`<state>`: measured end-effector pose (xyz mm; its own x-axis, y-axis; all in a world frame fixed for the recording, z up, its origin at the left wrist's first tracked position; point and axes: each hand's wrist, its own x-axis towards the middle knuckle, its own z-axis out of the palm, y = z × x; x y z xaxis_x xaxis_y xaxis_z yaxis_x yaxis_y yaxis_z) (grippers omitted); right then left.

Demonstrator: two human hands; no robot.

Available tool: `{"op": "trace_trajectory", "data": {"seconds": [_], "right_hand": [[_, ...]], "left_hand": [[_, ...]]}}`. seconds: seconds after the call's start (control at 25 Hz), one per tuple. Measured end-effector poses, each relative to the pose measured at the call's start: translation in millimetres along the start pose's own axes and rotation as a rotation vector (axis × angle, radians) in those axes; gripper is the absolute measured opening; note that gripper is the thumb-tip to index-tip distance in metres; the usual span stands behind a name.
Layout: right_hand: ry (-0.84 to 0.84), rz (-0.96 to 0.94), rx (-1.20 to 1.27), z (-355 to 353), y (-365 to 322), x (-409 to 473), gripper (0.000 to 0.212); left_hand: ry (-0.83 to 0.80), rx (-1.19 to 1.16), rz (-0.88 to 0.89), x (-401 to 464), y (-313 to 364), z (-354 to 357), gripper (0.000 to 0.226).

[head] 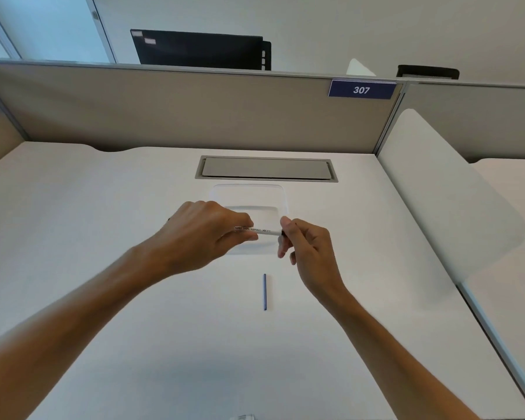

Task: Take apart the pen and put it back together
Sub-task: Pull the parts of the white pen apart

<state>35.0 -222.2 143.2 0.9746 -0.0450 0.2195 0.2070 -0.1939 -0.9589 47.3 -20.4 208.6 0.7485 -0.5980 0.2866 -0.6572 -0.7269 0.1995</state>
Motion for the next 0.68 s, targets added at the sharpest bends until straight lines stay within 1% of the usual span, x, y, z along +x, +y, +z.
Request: {"op": "trace_trajectory", "data": {"seconds": [0.08,0.24,0.32,0.36,0.48,0.52,0.6,0.68], "right_hand": [[-0.07,0.043,0.016,-3.4,2.6,1.2,0.052],[-0.122,0.035,0.017,-5.8,2.1,0.0,0.048],[-0.119,-0.025,-0.016,-6.8,-0.2,0.6,0.047],[-0.122,-0.068,-0.044,-8.0,-2.0,0.9,0.044],[-0.154,-0.214,-0.139,-14.7,-7.4,2.3,0.027],[-0.167,-0.247,-0.159,-16.8,-8.4,2.5,0.022],[-0.18,-0.262,-0.162,-19.2,-8.4,3.3,0.017],[-0.16,-0.216,-0.122,-19.4,-8.2,4.2,0.018]], "left_hand": [[0.01,0.113,0.05,-2.7,-3.5,4.2,0.041],[0.06,0.078,0.067,-1.9,-4.1,6.2,0.035],[0.06,-0.012,0.019,0.2,-3.8,5.3,0.034],[0.04,-0.1,-0.017,1.3,-4.6,3.7,0.033],[-0.082,-0.441,-0.111,5.2,-9.6,-4.3,0.019],[-0.111,-0.508,-0.131,5.6,-10.7,-6.6,0.017],[-0.114,-0.532,-0.133,5.2,-12.2,-8.5,0.018],[-0.067,-0.45,-0.105,4.7,-12.2,-7.6,0.022]]}}
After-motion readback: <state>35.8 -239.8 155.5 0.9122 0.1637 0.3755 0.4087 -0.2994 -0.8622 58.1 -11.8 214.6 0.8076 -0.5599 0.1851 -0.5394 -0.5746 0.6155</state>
